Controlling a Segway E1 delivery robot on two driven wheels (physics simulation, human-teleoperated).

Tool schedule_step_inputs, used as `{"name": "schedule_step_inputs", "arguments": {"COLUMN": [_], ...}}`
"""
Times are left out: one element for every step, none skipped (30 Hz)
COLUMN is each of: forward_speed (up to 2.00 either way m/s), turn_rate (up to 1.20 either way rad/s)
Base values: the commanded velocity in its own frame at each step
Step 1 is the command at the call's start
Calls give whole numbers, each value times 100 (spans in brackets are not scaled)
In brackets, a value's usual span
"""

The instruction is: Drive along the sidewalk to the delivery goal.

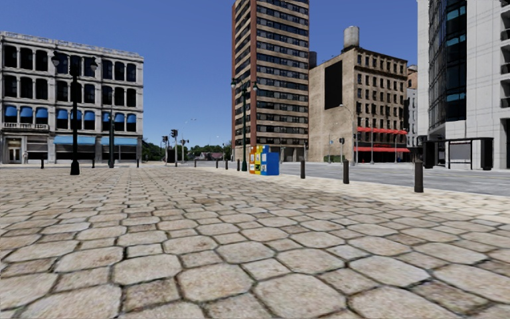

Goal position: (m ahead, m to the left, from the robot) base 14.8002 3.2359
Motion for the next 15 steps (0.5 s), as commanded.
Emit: {"name": "schedule_step_inputs", "arguments": {"forward_speed": [176,176,176,176,176,177,177,177,177,177,177,178,180,180,180], "turn_rate": [0,0,0,0,0,0,0,0,0,0,0,0,0,0,0]}}
